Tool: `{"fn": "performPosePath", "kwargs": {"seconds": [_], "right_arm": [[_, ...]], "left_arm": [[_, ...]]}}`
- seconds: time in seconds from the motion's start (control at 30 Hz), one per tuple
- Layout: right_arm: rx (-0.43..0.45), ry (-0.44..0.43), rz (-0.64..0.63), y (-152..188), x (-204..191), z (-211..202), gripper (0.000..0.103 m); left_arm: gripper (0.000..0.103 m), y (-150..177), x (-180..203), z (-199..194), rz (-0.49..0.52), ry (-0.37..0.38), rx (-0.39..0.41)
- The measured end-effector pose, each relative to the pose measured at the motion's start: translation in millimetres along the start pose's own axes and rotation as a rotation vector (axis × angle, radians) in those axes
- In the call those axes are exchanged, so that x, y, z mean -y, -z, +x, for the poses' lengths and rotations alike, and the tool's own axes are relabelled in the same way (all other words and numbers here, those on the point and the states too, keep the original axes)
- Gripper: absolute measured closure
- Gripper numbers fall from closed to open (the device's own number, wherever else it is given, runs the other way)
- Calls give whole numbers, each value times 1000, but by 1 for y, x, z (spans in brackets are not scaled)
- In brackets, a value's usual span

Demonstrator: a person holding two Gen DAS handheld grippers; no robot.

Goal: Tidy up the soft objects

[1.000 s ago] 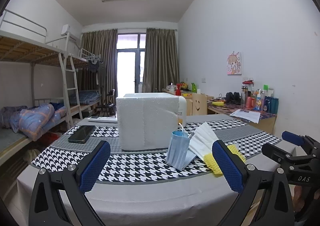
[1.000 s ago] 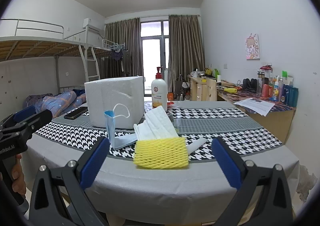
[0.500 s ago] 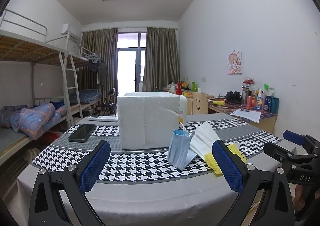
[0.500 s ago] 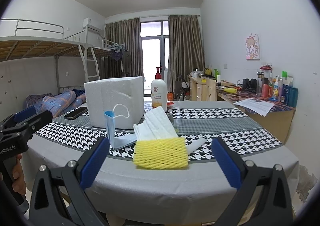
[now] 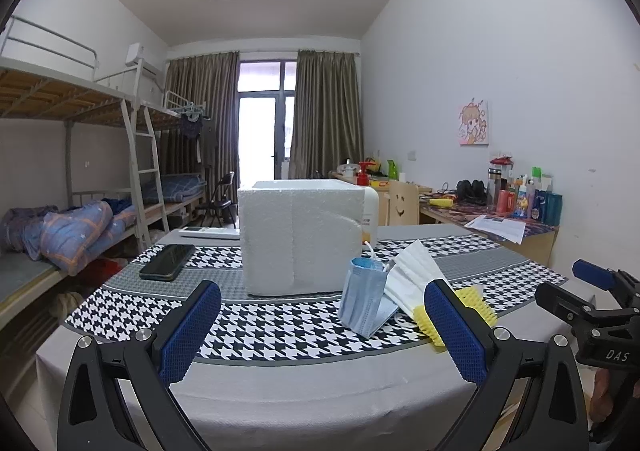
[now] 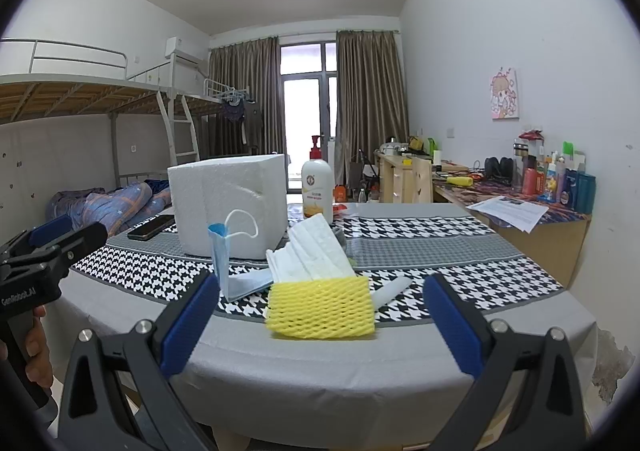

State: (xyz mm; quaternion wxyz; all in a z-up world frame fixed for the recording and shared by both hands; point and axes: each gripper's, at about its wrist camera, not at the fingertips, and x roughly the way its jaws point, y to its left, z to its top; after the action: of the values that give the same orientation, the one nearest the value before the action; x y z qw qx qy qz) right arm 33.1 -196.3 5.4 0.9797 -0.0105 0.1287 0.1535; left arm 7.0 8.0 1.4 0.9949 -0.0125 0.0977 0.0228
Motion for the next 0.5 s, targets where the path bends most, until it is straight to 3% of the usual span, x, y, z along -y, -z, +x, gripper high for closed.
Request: {"fn": "performPosePath", "kwargs": {"seconds": [0.5], "right_arm": [[-4, -3, 6, 0, 2, 2, 0]], "left_arm": [[1, -1, -2, 5, -5, -1, -15]]}}
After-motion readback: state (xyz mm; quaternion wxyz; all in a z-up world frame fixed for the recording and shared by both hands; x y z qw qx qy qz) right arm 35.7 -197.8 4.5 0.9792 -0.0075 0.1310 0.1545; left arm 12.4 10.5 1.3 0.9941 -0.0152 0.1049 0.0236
